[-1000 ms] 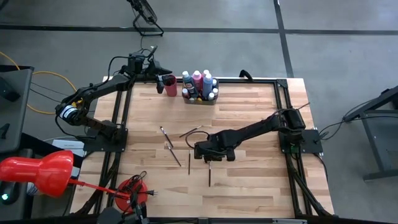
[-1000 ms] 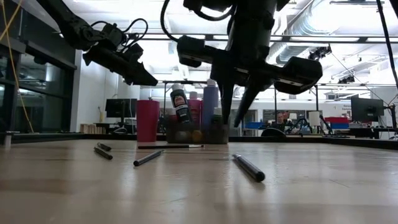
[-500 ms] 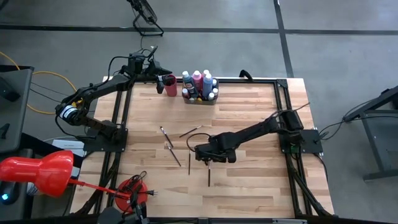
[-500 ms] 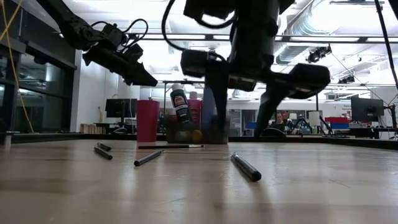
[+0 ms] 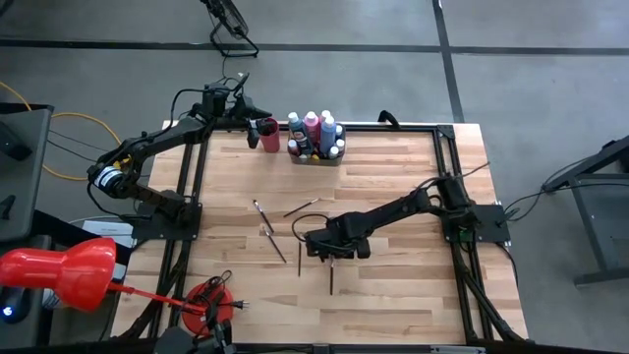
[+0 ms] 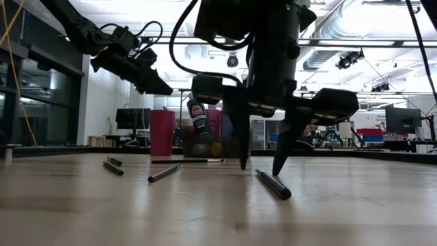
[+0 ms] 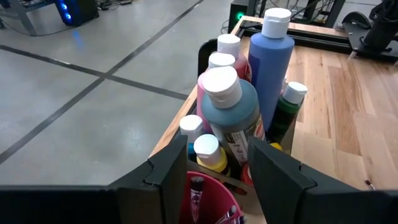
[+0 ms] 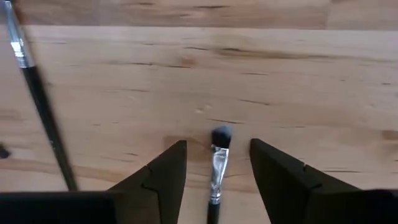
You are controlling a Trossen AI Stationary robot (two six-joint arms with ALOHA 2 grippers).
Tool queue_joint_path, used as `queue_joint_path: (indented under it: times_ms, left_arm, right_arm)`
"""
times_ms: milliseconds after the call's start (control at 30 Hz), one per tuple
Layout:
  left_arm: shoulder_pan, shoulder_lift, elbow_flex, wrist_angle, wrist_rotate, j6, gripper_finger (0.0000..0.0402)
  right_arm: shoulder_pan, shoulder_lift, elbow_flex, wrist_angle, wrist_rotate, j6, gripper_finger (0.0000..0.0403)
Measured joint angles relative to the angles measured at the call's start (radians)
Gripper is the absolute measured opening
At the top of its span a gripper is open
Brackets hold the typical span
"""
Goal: Pick & Place Paint Supplies
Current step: Put the black paint brush into the pink cup
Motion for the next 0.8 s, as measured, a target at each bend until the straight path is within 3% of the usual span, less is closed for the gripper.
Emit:
queue_joint_path:
  times_ms: [167, 533, 800]
  left_arm:
    - [0.0, 0.0, 0.0, -0.013, 0.0, 0.003, 0.0164]
    - [0.0, 0.0, 0.0, -0.022, -0.001, 0.004, 0.0164]
    - [0.0, 0.0, -0.001, -0.022, -0.001, 0.004, 0.0164]
  right_arm:
    - [-0.001, 0.018, 0.0, -0.006, -0.025, -0.026, 0.0136]
    - [0.0, 0.021, -0.004, -0.016, -0.028, -0.078, 0.0014]
    - [0.001, 0.015, -0.003, 0.028, -0.022, -0.089, 0.0005]
